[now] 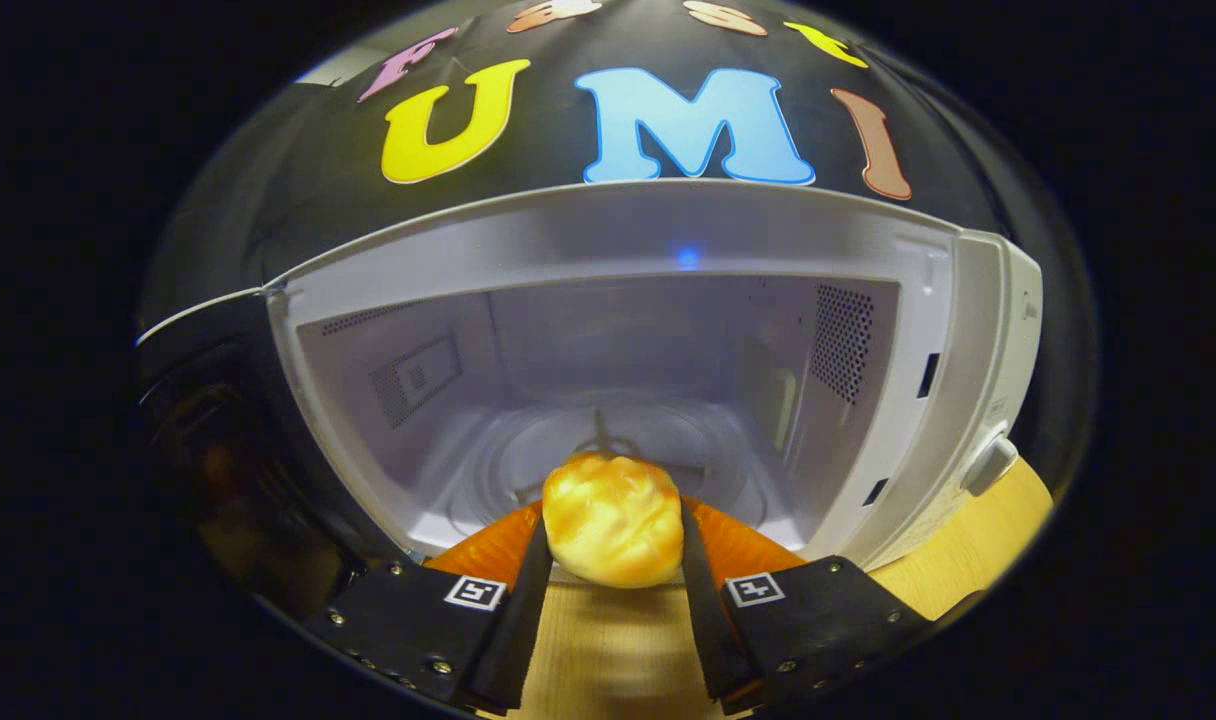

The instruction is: Open the microwave, put the food inside, and close the microwave door.

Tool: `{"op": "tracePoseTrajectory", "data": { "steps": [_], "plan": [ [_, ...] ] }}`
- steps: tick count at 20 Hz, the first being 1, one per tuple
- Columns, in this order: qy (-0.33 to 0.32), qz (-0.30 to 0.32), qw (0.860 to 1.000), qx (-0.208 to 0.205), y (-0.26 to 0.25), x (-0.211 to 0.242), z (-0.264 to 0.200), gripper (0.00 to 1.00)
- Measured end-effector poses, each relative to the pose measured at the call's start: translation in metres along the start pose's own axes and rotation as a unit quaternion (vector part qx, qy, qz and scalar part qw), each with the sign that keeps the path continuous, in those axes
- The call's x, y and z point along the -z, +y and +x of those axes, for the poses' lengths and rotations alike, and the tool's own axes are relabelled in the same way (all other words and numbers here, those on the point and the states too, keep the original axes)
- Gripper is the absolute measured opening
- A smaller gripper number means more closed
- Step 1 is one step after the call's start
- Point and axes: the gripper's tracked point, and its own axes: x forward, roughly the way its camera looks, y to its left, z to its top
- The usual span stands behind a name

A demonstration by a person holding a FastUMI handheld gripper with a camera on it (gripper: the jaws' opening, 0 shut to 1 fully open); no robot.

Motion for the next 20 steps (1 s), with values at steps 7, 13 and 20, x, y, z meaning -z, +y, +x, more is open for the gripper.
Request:
{"op": "tracePoseTrajectory", "data": {
  "steps": [7,13,20],
  "plan": [
    [0.003,-0.008,1.0,0.013,0.009,0.011,0.036,0.65],
    [-0.001,0.026,1.0,-0.011,0.03,0.011,0.043,0.77],
    [-0.056,0.038,0.998,-0.014,0.03,-0.014,0.014,0.94]
  ]
}}
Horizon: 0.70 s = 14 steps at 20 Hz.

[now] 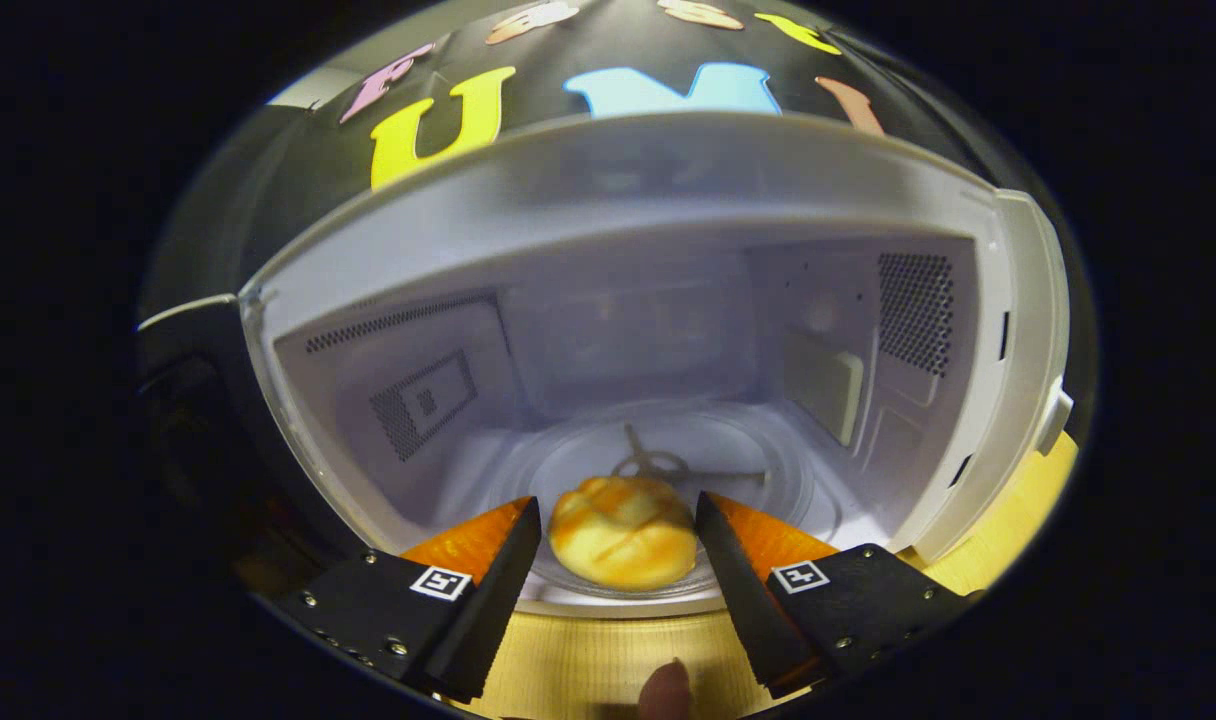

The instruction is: Open the microwave, put the food inside, and close the microwave door.

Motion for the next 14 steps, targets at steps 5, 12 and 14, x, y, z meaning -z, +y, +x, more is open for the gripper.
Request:
{"op": "tracePoseTrajectory", "data": {
  "steps": [5,12,14],
  "plan": [
    [-0.012,-0.003,0.999,-0.045,0.009,-0.016,-0.057,0.94],
    [-0.019,-0.009,0.982,-0.187,0.05,-0.027,-0.23,0.94],
    [-0.022,-0.005,0.968,-0.25,0.072,-0.027,-0.292,0.94]
  ]
}}
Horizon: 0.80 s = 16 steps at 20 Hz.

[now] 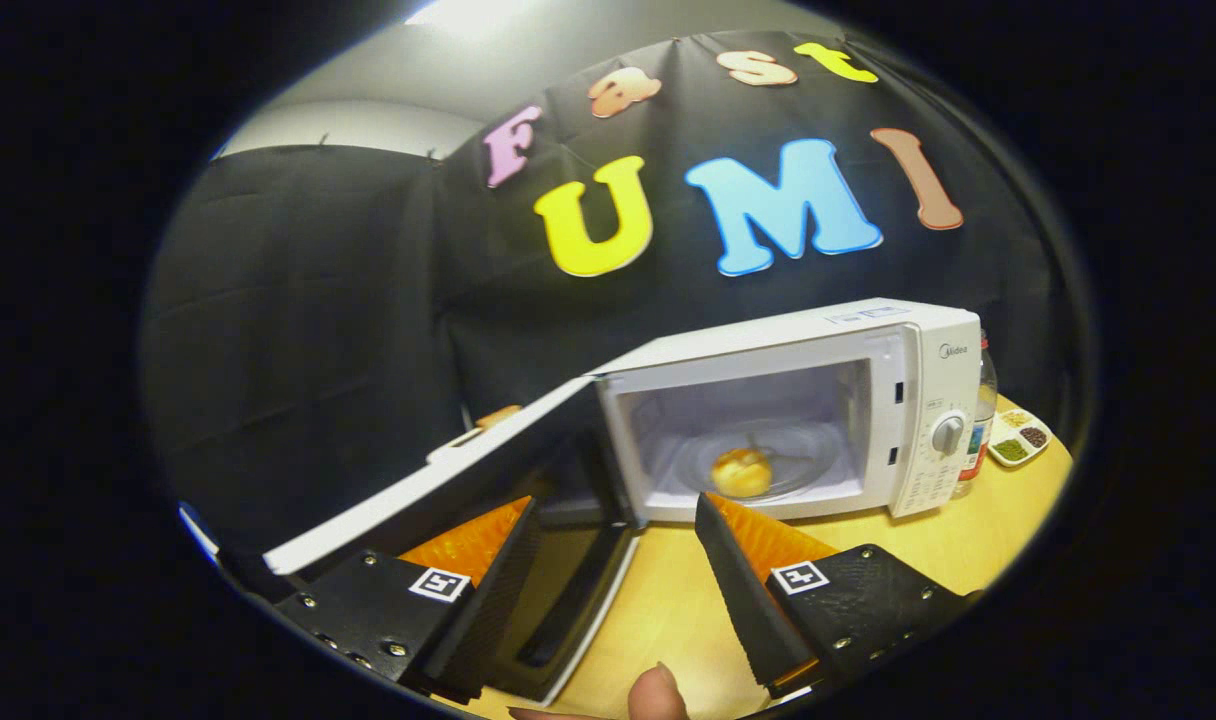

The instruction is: Open the microwave, put the food inside, and close the microwave door.

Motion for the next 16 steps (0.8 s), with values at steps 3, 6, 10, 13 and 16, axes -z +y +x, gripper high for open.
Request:
{"op": "tracePoseTrajectory", "data": {
  "steps": [3,6,10,13,16],
  "plan": [
    [-0.019,-0.012,0.999,-0.041,0.046,-0.008,-0.057,0.94],
    [-0.057,-0.05,0.995,-0.071,0.081,-0.021,-0.081,0.94],
    [-0.062,-0.075,0.987,-0.128,0.14,-0.008,-0.093,0.94],
    [-0.053,-0.085,0.983,-0.154,0.171,0.015,-0.08,0.94],
    [-0.059,-0.112,0.978,-0.164,0.191,0.033,-0.059,0.94]
  ]
}}
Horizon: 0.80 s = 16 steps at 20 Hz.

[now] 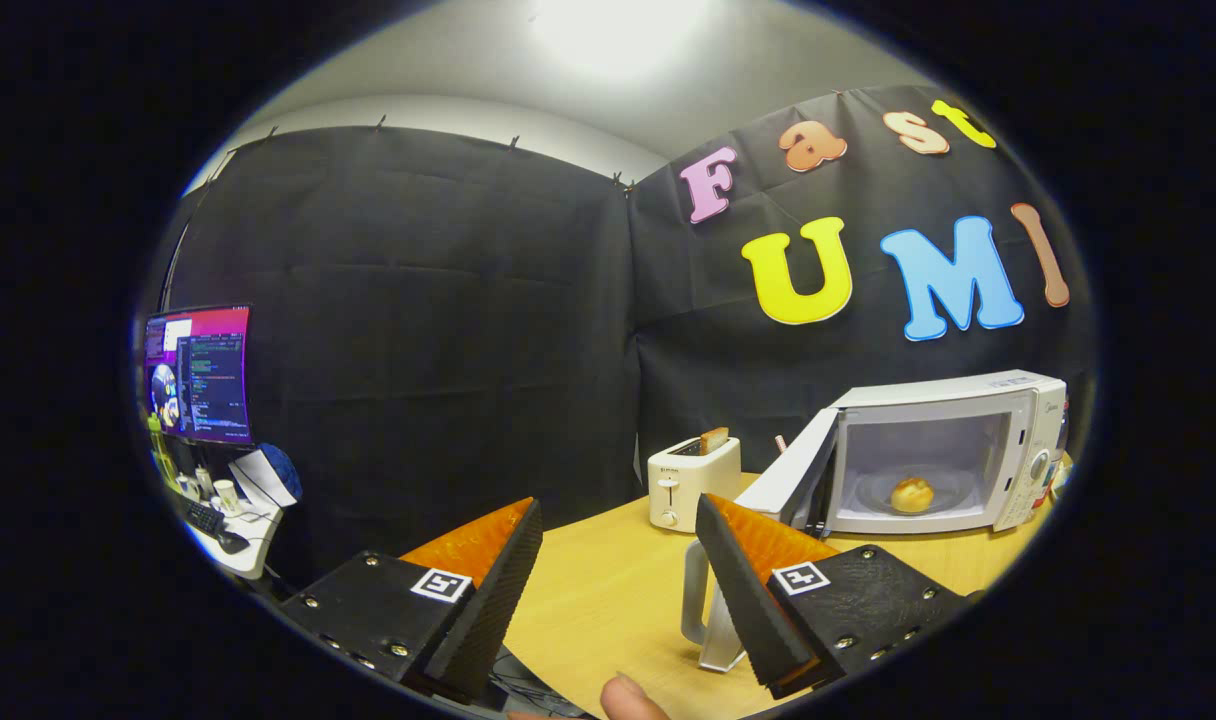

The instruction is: Open the microwave, put the food inside, and close the microwave door.

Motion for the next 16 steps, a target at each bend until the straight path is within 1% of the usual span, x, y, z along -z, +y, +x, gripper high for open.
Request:
{"op": "tracePoseTrajectory", "data": {
  "steps": [2,3,4,5,6,9,10,12,13,14,15,16],
  "plan": [
    [-0.014,-0.022,1.0,-0.005,0.008,0.008,0.015,0.94],
    [-0.009,-0.036,0.999,-0.005,0.01,0.018,0.021,0.94],
    [0.008,-0.047,0.999,-0.002,0.01,0.03,0.028,0.92],
    [0.025,-0.049,0.998,-0.008,0.01,0.045,0.035,0.91],
    [0.035,-0.044,0.998,-0.006,0.011,0.054,0.039,0.8],
    [0.052,-0.06,0.996,0.039,-0.014,0.069,0.048,0.45],
    [0.061,-0.059,0.996,0.036,-0.014,0.075,0.051,0.36],
    [0.084,-0.048,0.995,0.033,-0.02,0.091,0.052,0.36],
    [0.091,-0.043,0.994,0.046,-0.033,0.089,0.042,0.36],
    [0.087,-0.028,0.994,0.052,-0.036,0.097,0.054,0.07],
    [0.088,-0.019,0.995,0.053,-0.04,0.093,0.053,0.02],
    [0.09,-0.026,0.994,0.06,-0.043,0.091,0.046,0.01]
  ]
}}
